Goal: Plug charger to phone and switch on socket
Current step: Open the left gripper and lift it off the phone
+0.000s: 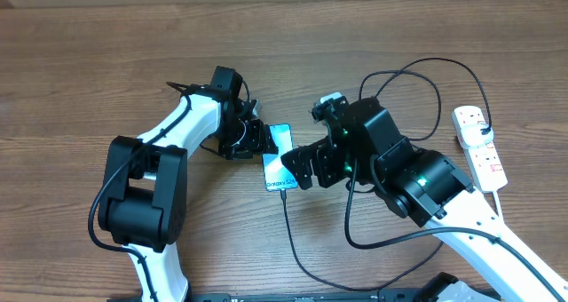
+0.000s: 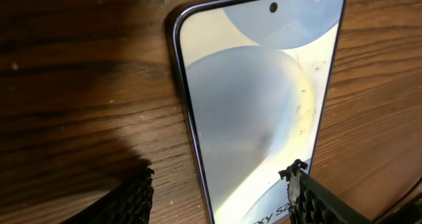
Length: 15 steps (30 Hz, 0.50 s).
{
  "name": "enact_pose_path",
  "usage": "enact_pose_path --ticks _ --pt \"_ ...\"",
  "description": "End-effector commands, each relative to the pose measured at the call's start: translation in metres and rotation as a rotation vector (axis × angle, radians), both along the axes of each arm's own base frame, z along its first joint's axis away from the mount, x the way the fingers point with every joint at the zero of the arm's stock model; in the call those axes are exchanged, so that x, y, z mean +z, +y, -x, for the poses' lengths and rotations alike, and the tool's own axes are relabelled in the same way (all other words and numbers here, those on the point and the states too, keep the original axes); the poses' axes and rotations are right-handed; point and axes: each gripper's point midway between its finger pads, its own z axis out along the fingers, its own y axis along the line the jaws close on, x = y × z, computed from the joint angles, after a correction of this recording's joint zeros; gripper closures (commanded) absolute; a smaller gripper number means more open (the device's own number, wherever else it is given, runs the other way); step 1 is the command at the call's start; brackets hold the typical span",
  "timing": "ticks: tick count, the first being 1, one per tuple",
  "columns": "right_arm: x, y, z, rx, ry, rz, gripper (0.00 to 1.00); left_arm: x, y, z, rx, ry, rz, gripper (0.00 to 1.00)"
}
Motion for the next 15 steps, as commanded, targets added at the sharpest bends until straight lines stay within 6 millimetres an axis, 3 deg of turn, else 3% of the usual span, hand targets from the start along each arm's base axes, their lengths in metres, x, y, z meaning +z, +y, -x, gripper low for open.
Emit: enact_pose_path --ticks 1,10,15 --pt "0.015 0.004 -0.009 -0.01 -0.044 -0.026 0.0 -0.042 0.043 0.012 0.017 0.049 -0.243 0.38" --pt "0.019 0.009 -0.008 0.01 -0.047 -0.054 0.0 -0.045 0.055 0.011 0.015 0.038 -0.318 0.37" --pt "0.025 0.017 -0.005 0.048 -0.043 -0.097 0.0 -0.045 0.061 0.014 0.012 0.047 -0.348 0.29"
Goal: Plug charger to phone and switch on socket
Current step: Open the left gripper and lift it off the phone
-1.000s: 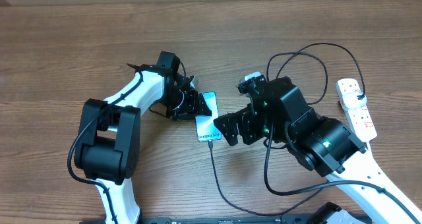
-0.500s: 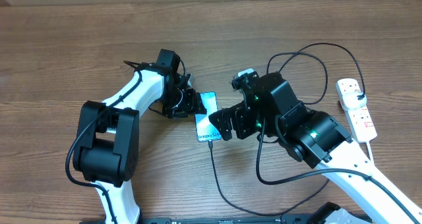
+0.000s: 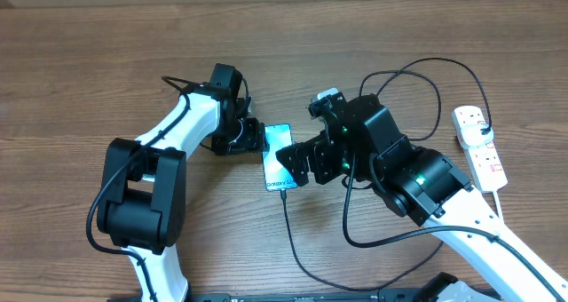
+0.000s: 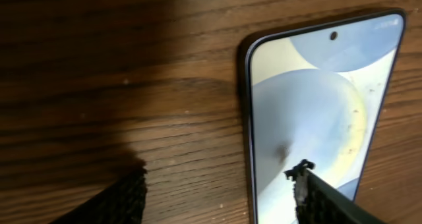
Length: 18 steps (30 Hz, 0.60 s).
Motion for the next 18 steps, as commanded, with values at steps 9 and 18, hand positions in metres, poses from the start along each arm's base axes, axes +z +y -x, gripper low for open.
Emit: enact_pose_path --ticks 9,18 --pt "0.019 0.014 0.007 0.07 0.005 -0.081 0.0 -0.043 0.044 0.028 0.015 0.113 -0.237 0.0" --pt "0.02 0.017 0.011 0.091 0.018 -0.096 0.0 -0.042 0.056 0.033 0.029 0.134 -0.304 0.0"
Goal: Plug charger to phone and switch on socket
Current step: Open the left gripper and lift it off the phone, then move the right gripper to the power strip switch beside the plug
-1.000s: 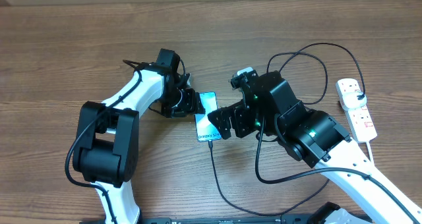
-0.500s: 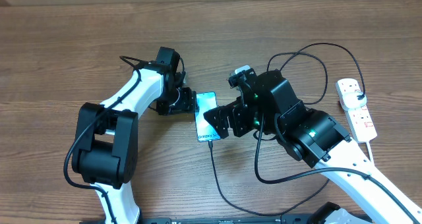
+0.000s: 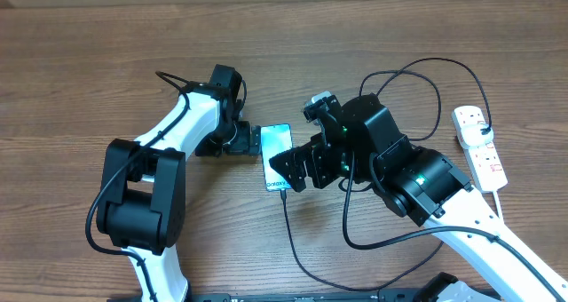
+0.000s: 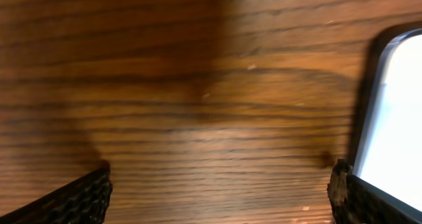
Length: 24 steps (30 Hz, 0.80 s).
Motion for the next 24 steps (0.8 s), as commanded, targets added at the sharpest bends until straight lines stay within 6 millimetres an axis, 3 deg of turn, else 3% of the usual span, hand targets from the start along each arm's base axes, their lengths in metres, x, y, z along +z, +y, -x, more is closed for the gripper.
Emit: enact_pose_path --ticks 1,11,15,16,20,24 --pt "0.014 0.004 0.0 0.016 -0.015 -0.034 0.0 -0.037 0.018 0.03 0.028 0.131 -0.084 0.0" --pt "0.015 0.008 0.005 0.044 0.004 -0.052 0.0 -0.032 0.031 0.026 0.072 0.119 -0.166 0.0" --pt "0.015 0.007 0.004 0.039 0.0 -0.049 0.0 -0.018 0.034 0.015 0.084 0.1 -0.192 0.0" --pt "0.015 0.006 0.002 0.029 -0.005 -0.042 0.01 -0.012 0.035 0.011 0.097 0.088 -0.2 0.0" --pt "0.007 -0.007 -0.01 -0.068 -0.017 0.017 0.22 0.028 0.031 -0.016 0.143 0.002 -0.189 0.0" --pt "-0.011 -0.048 -0.029 -0.391 0.049 0.115 0.42 0.104 0.021 -0.049 0.183 -0.193 -0.114 0.0"
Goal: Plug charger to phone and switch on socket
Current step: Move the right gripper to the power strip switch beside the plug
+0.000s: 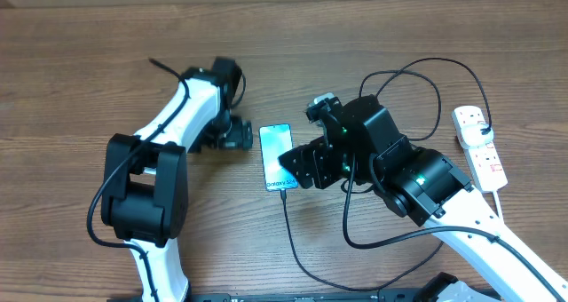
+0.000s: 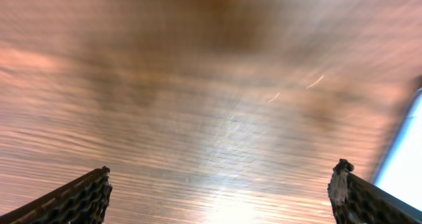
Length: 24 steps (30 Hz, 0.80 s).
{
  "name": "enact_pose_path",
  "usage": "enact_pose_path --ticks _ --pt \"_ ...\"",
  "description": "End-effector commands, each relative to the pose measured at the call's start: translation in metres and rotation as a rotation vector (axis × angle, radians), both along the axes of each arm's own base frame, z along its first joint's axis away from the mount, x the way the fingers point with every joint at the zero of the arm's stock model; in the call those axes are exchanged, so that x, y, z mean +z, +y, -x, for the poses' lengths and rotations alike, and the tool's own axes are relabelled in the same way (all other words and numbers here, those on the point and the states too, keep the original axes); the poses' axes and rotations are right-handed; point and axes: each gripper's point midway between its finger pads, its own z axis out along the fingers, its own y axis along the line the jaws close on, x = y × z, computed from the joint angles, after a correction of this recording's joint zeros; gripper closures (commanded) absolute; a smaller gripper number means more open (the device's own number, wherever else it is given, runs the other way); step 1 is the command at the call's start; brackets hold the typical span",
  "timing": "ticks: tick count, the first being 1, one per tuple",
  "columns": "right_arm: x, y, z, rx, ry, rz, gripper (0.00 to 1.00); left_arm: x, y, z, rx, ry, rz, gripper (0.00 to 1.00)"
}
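The phone (image 1: 274, 151) lies face up on the wooden table with its screen lit. A black charger cable (image 1: 293, 240) runs from its near end toward the table's front. My left gripper (image 1: 229, 139) sits just left of the phone, open and empty. In the left wrist view its fingers (image 2: 74, 199) stand wide apart over blurred wood, with a sliver of the phone (image 2: 410, 151) at the right edge. My right gripper (image 1: 297, 170) hovers at the phone's lower right corner; its jaws are not readable from above. The white socket strip (image 1: 480, 149) lies far right.
The black cable loops (image 1: 417, 80) behind the right arm toward the socket strip. The right arm's body (image 1: 417, 182) covers the table between phone and strip. Bare wood (image 1: 89, 71) lies to the left and at the back.
My left gripper has moved left off the phone's edge, which now barely shows in the wrist view. The right gripper has shifted slightly right, uncovering more of the phone's lower half.
At first my left gripper straddled the phone's top end, and the right gripper was at its lower right. The left gripper then stood further left at each moment, its fingers wider, until the phone left its view. The phone stays flat with the cable at its near end.
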Motion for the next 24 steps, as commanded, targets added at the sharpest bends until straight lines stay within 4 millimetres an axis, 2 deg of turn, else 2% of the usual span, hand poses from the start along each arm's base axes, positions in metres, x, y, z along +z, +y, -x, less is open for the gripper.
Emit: enact_pose_path --ticks 1,4,6,9,12,15,19,23,24 --pt "-0.003 -0.042 -0.028 -0.343 0.006 0.084 0.49 0.095 -0.004 -0.041 0.051 -0.282 0.048 0.0" --pt "-0.018 -0.081 -0.028 -0.555 0.094 0.138 0.71 0.171 -0.006 -0.046 0.063 -0.48 0.104 0.0" --pt "-0.026 -0.104 -0.026 -0.658 0.156 0.16 0.81 0.217 -0.002 -0.04 0.067 -0.605 0.125 0.01" --pt "-0.036 -0.147 -0.025 -0.81 0.242 0.195 0.96 0.285 0.017 -0.012 0.093 -0.792 0.108 0.0" --pt "-0.043 -0.197 -0.024 -0.989 0.314 0.21 0.96 0.331 0.042 0.029 0.132 -0.917 0.058 0.0" --pt "-0.045 -0.243 -0.023 -1.144 0.355 0.204 0.96 0.356 0.06 0.07 0.159 -0.98 0.027 0.0" --pt "-0.047 -0.299 -0.022 -1.338 0.381 0.176 0.96 0.373 0.078 0.119 0.189 -1.036 0.014 0.0" --pt "-0.062 -0.344 -0.022 -1.484 0.435 0.161 0.96 0.39 0.089 0.153 0.211 -1.12 0.027 0.0" --pt "-0.067 -0.35 -0.024 -1.478 0.449 0.163 0.96 0.393 0.092 0.159 0.217 -1.134 0.023 0.0"
